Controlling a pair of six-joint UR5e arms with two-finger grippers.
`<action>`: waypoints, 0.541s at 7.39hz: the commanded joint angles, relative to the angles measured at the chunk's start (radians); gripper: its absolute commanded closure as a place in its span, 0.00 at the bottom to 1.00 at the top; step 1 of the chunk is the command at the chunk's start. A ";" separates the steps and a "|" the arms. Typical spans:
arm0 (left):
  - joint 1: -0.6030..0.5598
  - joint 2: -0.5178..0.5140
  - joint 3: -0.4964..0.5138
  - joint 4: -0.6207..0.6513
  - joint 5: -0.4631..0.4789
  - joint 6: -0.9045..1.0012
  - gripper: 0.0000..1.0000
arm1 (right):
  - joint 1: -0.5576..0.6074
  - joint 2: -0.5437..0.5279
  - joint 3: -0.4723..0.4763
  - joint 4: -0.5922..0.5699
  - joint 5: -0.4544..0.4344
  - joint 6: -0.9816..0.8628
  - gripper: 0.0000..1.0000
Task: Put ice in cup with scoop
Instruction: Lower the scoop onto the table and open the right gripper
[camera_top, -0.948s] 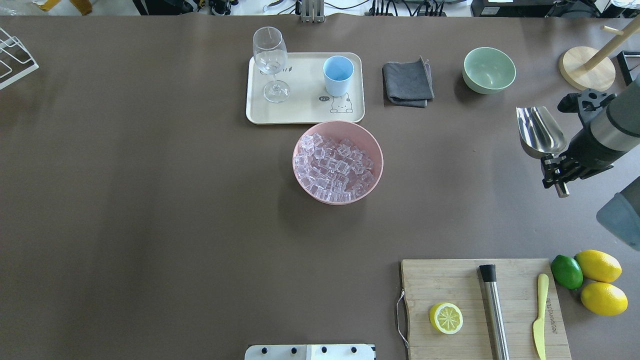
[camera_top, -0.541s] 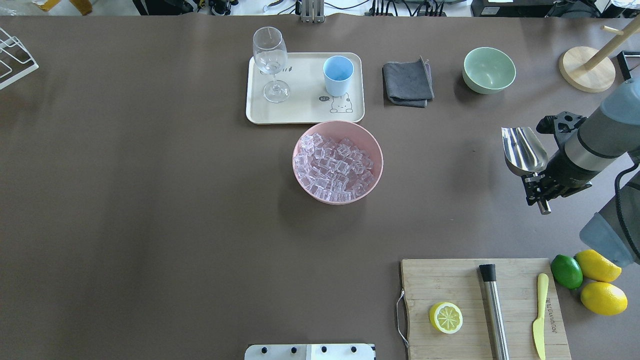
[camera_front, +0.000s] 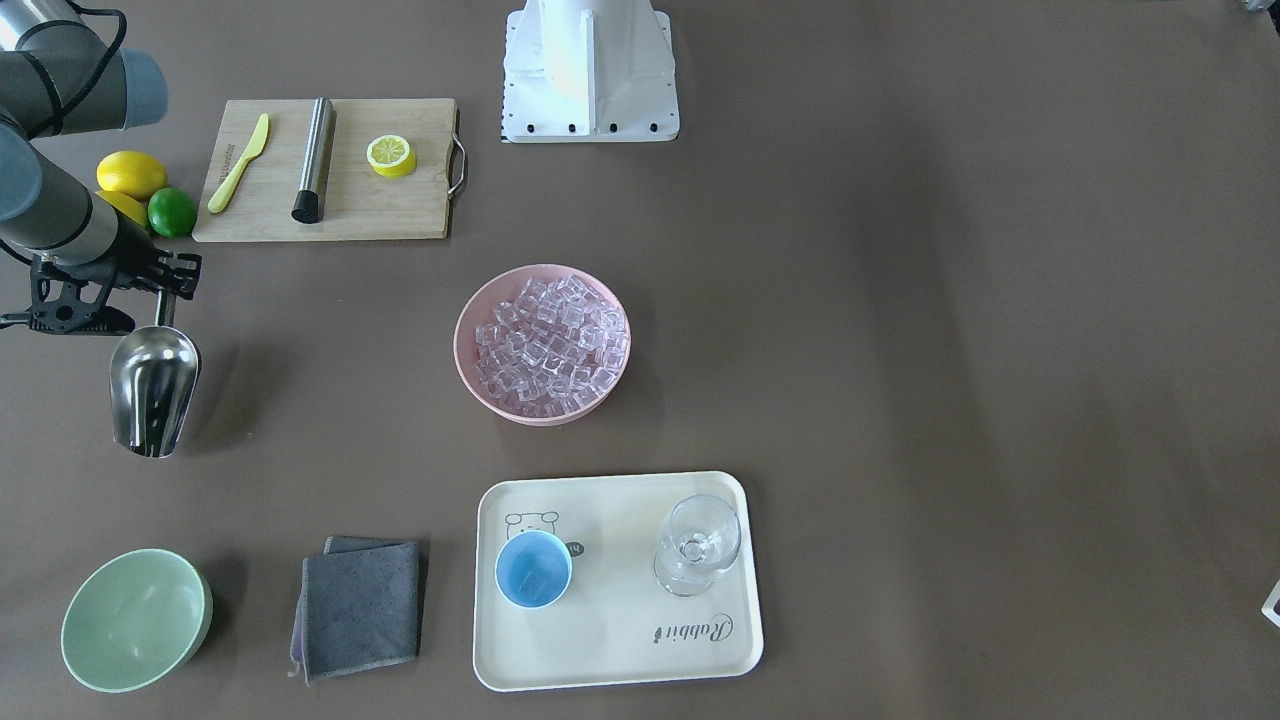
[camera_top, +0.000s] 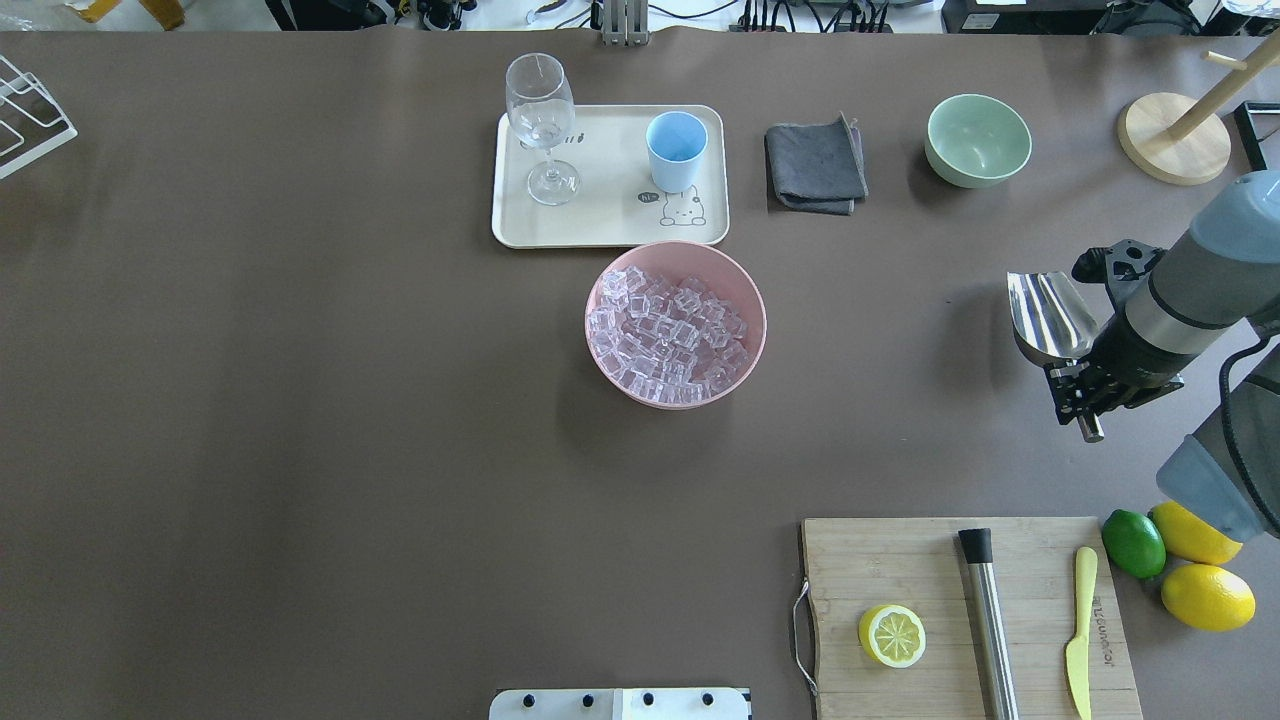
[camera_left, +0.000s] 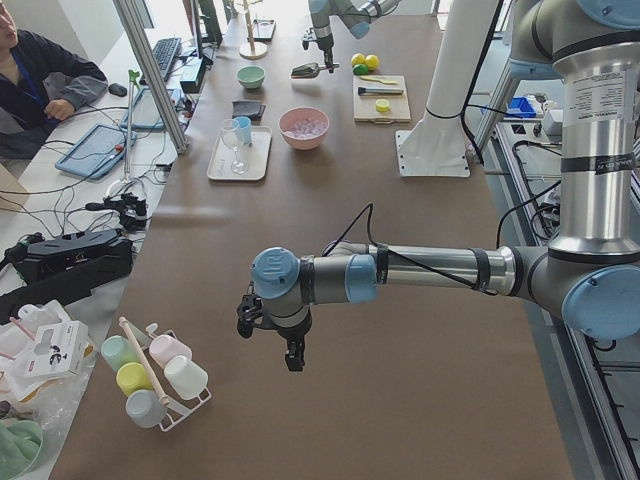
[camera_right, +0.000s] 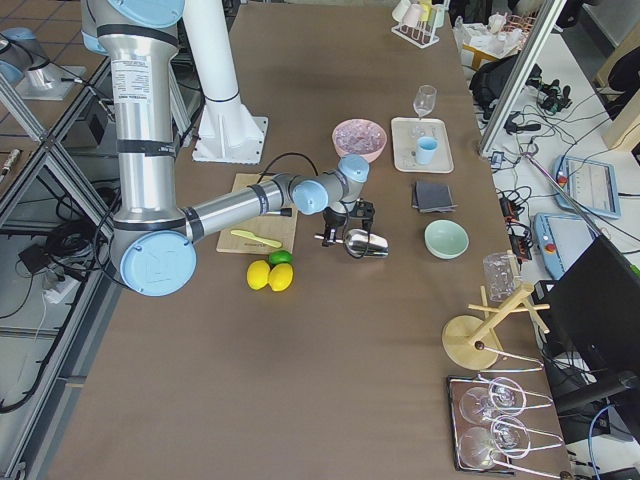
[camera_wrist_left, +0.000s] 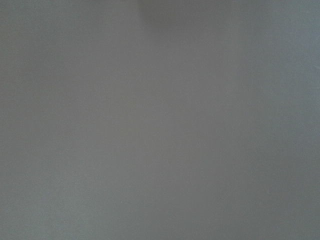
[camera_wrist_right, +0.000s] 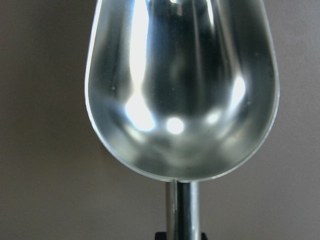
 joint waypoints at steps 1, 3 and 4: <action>0.006 0.000 0.006 0.000 0.002 -0.001 0.01 | -0.003 0.002 -0.026 0.006 0.002 0.001 1.00; 0.006 0.000 0.004 0.000 0.002 0.000 0.01 | -0.003 0.002 -0.093 0.107 0.021 0.002 0.83; 0.006 0.000 0.006 0.001 -0.001 0.000 0.01 | -0.003 0.004 -0.096 0.112 0.026 0.002 0.56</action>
